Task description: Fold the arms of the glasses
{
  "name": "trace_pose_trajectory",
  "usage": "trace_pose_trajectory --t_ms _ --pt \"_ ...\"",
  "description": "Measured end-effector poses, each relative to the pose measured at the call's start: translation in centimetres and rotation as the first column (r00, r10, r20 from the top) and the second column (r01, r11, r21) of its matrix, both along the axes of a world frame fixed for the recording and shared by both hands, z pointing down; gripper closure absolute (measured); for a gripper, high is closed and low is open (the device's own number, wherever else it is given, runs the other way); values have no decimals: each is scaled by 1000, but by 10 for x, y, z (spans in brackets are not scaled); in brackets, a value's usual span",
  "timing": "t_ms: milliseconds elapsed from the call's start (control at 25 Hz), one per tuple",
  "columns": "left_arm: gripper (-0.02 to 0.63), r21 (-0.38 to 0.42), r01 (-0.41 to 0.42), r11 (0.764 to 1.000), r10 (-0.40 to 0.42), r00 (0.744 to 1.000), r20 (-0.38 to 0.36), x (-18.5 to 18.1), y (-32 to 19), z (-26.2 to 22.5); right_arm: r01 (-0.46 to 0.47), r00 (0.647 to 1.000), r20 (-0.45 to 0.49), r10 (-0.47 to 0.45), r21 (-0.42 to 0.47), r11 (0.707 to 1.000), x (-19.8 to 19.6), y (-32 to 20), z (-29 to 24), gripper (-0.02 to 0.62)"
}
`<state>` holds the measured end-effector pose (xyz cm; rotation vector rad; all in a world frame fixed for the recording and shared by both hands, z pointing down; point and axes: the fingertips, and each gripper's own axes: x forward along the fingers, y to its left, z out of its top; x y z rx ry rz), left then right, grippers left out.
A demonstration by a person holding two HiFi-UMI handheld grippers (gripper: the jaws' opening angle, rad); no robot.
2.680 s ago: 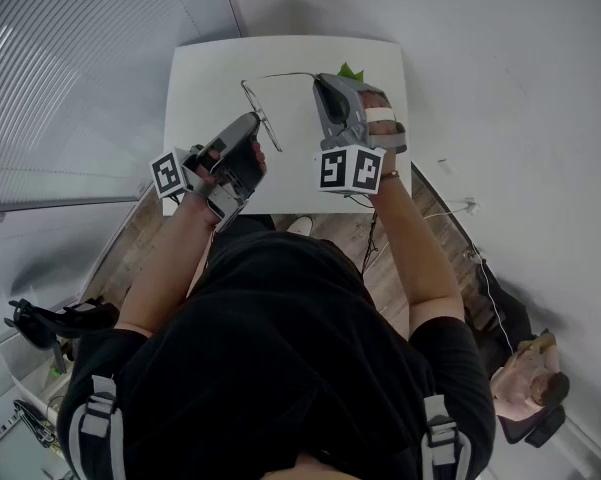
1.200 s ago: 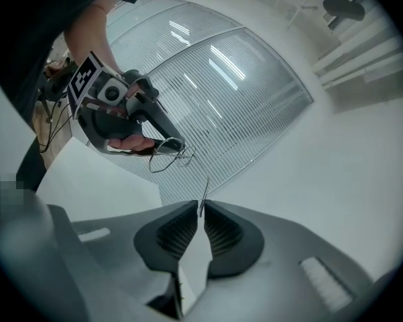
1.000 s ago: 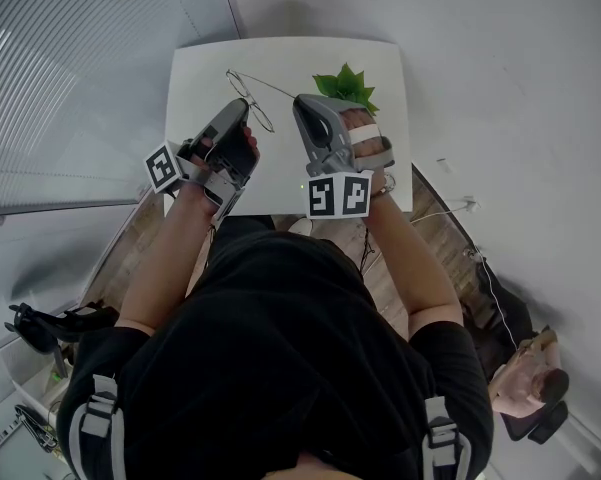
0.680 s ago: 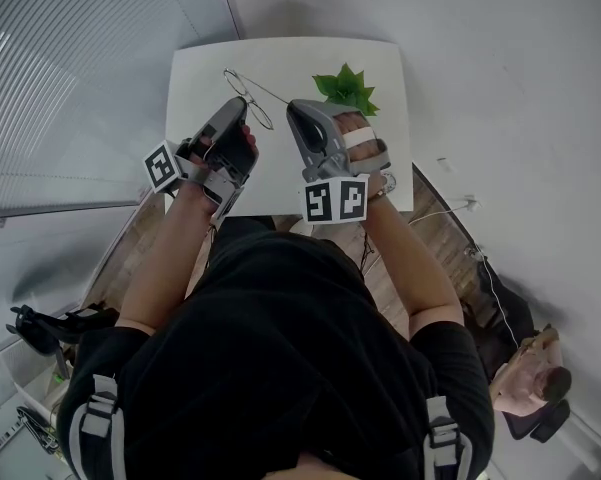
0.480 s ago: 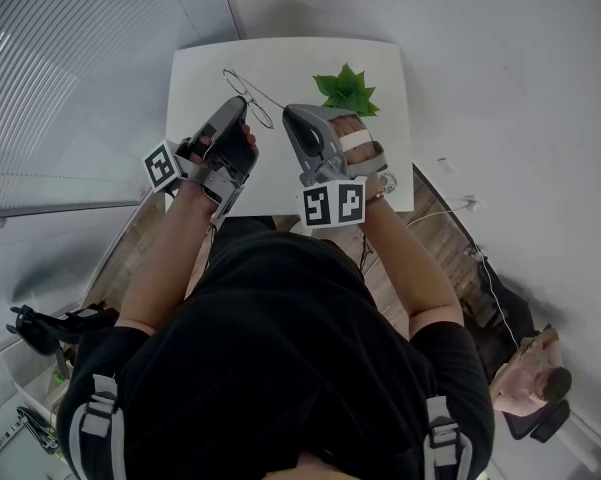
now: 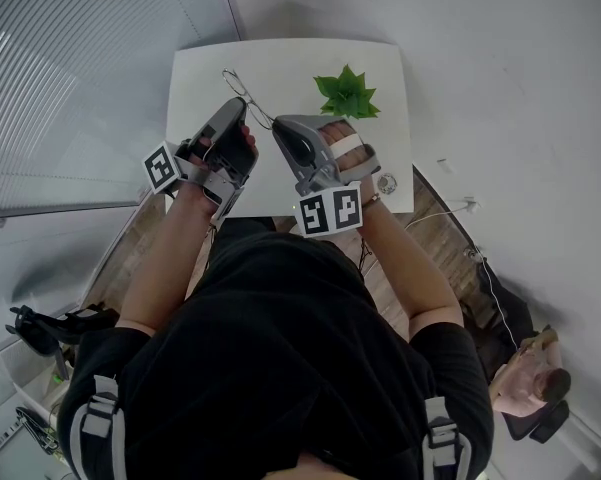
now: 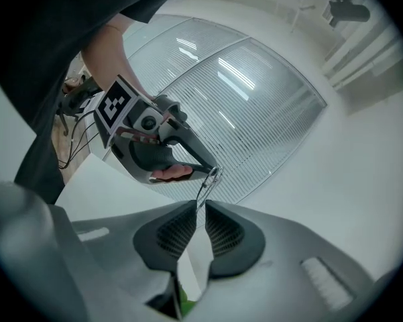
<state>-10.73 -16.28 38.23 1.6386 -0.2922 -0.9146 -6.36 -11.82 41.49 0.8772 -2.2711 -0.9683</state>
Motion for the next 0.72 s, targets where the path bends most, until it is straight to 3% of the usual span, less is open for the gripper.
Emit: trace_pose_trajectory --t_ms 400,720 --pt "595 0 3 1000 -3 1000 2 0 1 0 71 997 -35 -71 -4 997 -4 11 6 517" --pt "595 -4 13 1000 -13 1000 8 -5 -1 1 41 998 38 -40 -21 999 8 13 -1 508"
